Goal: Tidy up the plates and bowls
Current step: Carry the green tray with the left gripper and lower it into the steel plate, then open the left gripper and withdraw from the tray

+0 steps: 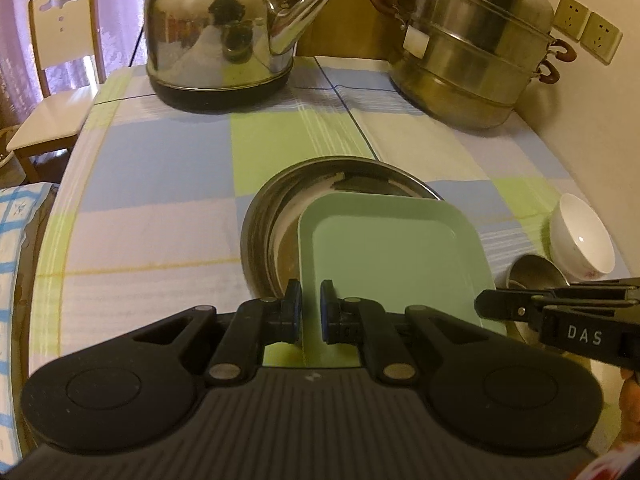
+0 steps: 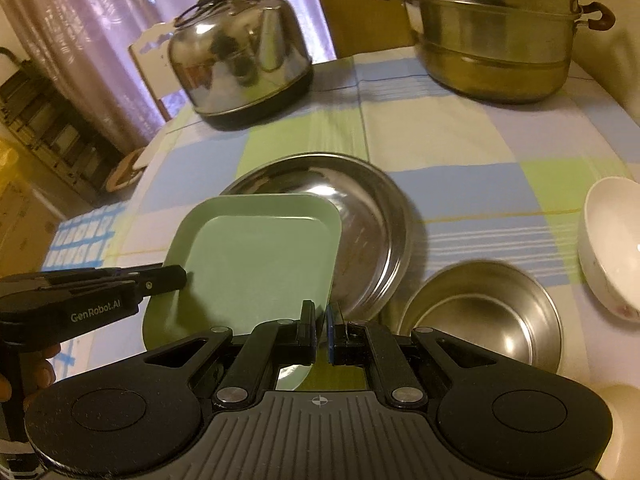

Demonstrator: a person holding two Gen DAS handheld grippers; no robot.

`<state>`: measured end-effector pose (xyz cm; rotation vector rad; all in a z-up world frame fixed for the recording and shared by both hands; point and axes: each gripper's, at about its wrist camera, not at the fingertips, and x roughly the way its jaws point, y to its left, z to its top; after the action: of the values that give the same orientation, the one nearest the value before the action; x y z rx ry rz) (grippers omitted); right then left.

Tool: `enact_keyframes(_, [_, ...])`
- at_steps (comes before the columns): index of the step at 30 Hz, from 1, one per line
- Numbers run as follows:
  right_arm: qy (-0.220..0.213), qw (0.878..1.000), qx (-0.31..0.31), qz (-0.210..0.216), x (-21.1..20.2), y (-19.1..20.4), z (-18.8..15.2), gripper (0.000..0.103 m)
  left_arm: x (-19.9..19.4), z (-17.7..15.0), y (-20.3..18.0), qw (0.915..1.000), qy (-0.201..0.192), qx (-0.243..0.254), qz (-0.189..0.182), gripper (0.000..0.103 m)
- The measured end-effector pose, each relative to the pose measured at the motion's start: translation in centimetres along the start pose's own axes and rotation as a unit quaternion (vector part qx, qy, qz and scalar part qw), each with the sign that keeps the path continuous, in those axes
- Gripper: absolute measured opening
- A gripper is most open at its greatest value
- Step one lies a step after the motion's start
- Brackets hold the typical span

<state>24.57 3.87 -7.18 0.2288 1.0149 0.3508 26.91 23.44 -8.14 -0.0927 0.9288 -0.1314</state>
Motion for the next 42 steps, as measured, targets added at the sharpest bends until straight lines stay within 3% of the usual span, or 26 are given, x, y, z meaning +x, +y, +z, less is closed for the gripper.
enact_keyframes(12, [0.013, 0.999, 0.019, -0.032, 4.1, -1.1, 2.2, 0.005, 4.7, 2.1, 0.5, 0.9995, 0.027, 0.017, -0.001, 0.009])
enact_keyframes(27, [0.023, 0.998, 0.023, -0.058, 6.7, -1.7, 2.8, 0.006, 7.8, 2.7, 0.6, 0.998, 0.056, 0.027, -0.005, 0.01])
enact_keyframes(32, [0.033, 0.997, 0.031, -0.06, 7.1, -1.7, 2.9, 0.006, 7.8, 3.0, 0.5, 0.9979, 0.053, 0.037, 0.0, 0.023])
enact_keyframes(42, [0.019, 0.998, 0.021, -0.056, 6.1, -1.2, 3.1, 0.009, 6.3, 2.9, 0.3, 0.9981, 0.046, 0.041, 0.001, 0.035])
